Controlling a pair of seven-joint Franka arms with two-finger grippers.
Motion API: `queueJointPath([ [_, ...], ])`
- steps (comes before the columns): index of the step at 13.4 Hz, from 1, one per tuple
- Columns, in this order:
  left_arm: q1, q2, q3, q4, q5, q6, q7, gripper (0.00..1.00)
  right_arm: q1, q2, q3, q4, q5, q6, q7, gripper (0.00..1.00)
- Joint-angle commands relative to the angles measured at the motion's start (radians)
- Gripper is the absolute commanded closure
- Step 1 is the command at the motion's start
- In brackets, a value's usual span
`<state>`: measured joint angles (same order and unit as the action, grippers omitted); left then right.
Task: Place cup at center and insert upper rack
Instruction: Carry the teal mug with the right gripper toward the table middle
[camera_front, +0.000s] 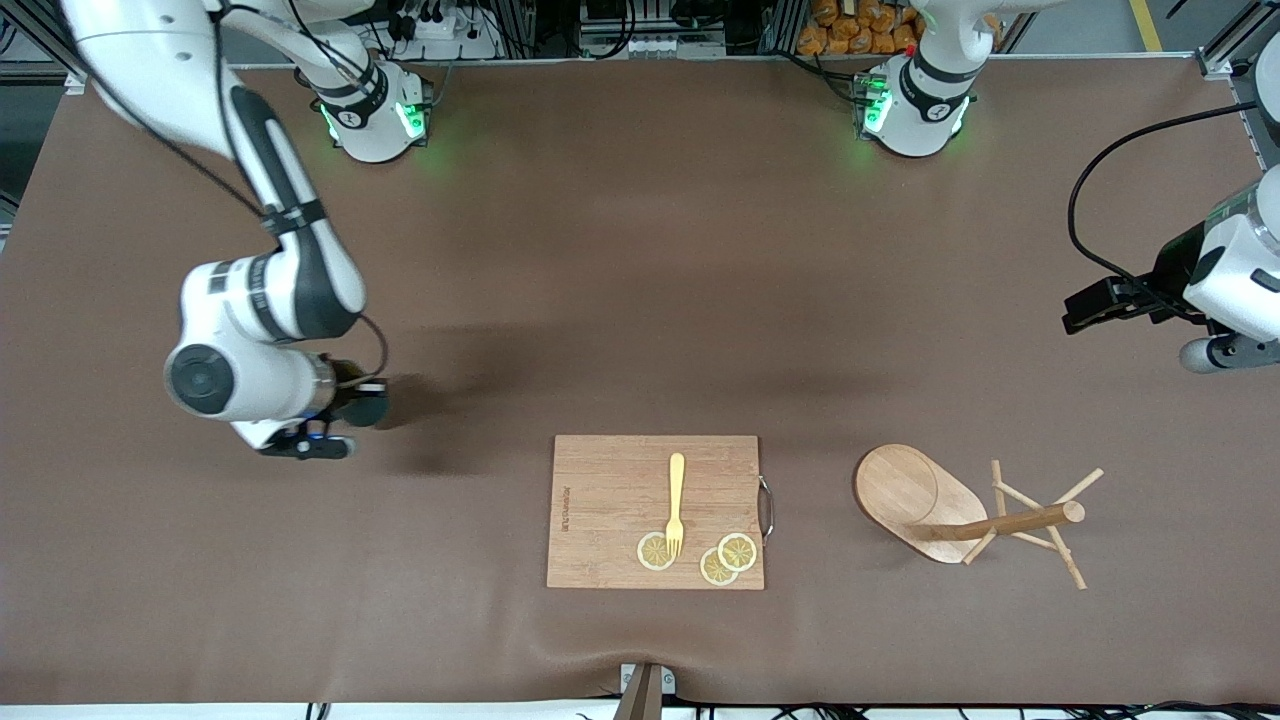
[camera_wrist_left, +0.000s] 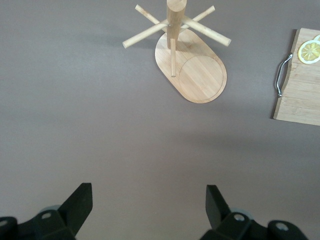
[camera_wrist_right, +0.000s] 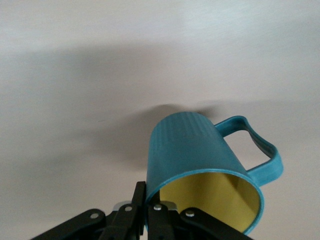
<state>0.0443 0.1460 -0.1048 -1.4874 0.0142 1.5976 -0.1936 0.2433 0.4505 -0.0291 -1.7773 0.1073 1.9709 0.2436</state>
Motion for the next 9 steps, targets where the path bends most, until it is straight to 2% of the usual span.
queueJointPath([
  [1,0.017,-0.020,-0.006,0.006,-0.023,0.005,0.017,0.00,0.126,-0.029,-0.009,-0.008,0.035,-0.015,0.170,1.00],
  [6,0.049,-0.045,-0.004,-0.001,-0.025,0.007,0.029,0.00,0.359,-0.019,-0.009,-0.005,0.061,0.005,0.451,1.00],
  [9,0.052,-0.049,-0.004,0.002,-0.023,0.005,0.074,0.00,0.456,-0.019,-0.011,-0.004,0.251,0.022,0.468,1.00],
])
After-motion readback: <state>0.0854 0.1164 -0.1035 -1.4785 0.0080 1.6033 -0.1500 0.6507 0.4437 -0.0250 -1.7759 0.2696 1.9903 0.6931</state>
